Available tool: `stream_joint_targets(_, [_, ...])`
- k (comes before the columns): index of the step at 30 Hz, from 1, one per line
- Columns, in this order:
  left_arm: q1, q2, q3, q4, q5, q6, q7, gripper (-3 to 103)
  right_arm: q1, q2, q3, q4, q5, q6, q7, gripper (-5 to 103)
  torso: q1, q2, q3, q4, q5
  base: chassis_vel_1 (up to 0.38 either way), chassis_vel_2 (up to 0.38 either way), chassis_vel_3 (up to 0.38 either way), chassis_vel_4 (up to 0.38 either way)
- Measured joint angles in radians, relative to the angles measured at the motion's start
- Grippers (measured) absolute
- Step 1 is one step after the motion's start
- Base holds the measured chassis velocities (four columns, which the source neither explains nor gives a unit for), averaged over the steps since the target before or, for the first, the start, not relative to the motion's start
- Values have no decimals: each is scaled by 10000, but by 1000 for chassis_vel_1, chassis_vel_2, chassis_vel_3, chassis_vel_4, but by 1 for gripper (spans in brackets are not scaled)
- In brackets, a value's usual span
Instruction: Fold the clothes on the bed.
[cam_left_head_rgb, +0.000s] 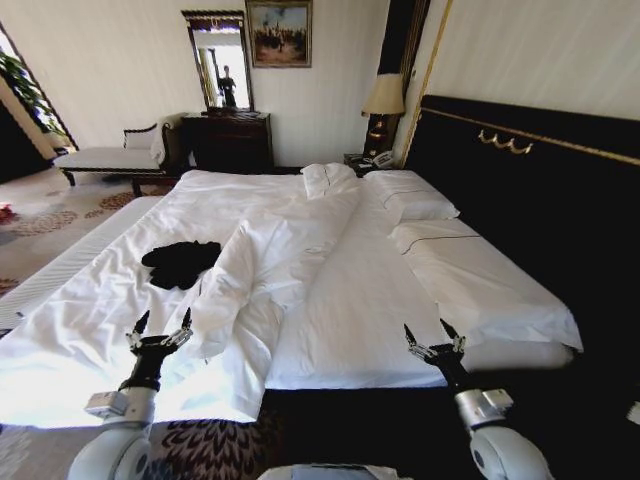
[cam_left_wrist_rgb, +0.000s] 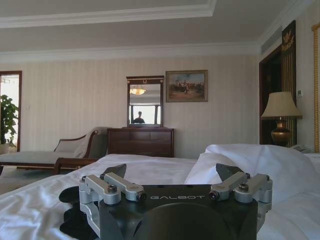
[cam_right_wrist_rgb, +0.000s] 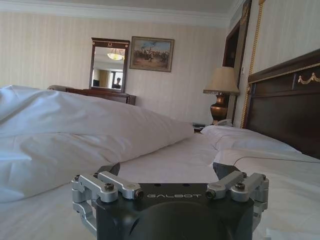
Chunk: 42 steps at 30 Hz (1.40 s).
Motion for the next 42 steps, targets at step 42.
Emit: stream_joint_targets(42, [146,97,-123,-256,-49,-59,-194,100,-93,226,69,-4,-531,112,560,100,-1,0,0,0,0,-44,44,47,-45])
